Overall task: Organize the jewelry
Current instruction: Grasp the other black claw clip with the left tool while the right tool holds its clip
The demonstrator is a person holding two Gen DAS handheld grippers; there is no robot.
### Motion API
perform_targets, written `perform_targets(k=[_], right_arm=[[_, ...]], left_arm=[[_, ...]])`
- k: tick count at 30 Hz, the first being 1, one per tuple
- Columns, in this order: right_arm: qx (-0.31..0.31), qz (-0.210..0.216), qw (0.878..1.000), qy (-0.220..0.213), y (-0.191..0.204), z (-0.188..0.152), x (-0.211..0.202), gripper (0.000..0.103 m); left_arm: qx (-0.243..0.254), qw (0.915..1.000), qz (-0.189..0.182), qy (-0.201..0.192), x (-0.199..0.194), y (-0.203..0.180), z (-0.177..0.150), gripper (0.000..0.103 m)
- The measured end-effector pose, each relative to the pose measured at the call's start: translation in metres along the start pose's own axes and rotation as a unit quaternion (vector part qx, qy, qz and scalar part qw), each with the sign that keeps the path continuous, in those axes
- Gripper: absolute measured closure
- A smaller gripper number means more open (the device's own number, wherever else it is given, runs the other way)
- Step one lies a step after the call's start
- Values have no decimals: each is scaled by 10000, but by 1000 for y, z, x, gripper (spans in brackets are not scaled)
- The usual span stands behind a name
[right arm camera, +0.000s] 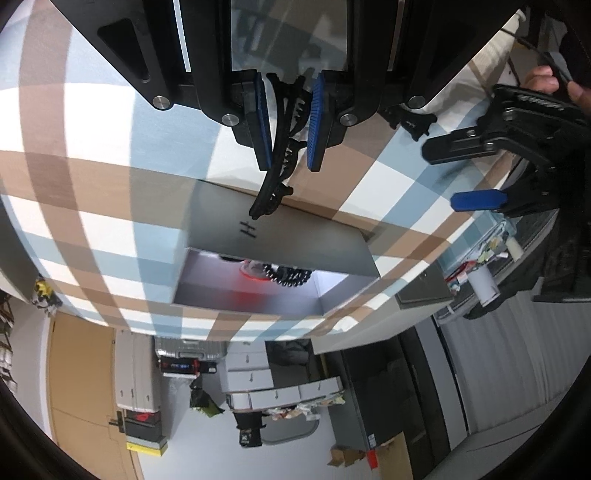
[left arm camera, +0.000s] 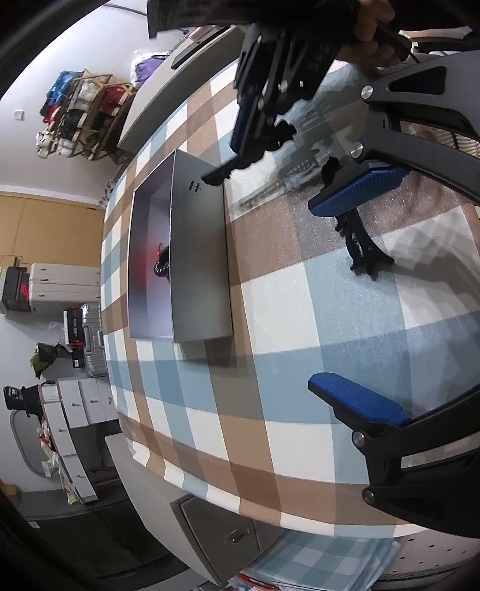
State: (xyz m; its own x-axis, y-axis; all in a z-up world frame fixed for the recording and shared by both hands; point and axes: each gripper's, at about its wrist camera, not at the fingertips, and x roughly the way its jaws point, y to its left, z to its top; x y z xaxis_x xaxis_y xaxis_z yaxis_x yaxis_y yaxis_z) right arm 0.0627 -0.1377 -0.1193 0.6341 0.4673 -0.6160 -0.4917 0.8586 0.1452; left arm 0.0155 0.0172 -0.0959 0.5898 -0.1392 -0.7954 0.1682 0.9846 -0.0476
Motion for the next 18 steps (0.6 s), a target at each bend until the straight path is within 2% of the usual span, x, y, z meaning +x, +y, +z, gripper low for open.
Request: perform_targets(k=[3, 6, 8, 10, 13, 16, 18], right_arm=[[53, -16, 9999, -131, -4, -2, -12, 85], [96, -83, 9996, -244, -10, -4, -24, 85], [114, -122, 9995, -279, -12, -6, -29, 85], [152, -160, 9993, -300, -15, -9, -33, 85], [233, -204, 9991, -281, -20, -13, -35, 85], [280, -241, 9989, -283, -25, -17, -36, 85], [348, -277, 9987, -241, -28, -20, -35, 85]], left_arm=[[129, 9992, -362, 114, 5, -7, 4, 19], [518, 9965, -609, 240, 10, -20, 6, 19], [990, 9923, -664, 330, 14, -30, 7, 20], [1239, 9900, -599, 314, 14, -34, 8, 20], [1475, 9853, -757, 403, 16, -37, 12, 20], [1609, 9833, -657, 542, 21, -37, 15, 20], [1670, 9806, -820, 624, 21, -37, 13, 21]])
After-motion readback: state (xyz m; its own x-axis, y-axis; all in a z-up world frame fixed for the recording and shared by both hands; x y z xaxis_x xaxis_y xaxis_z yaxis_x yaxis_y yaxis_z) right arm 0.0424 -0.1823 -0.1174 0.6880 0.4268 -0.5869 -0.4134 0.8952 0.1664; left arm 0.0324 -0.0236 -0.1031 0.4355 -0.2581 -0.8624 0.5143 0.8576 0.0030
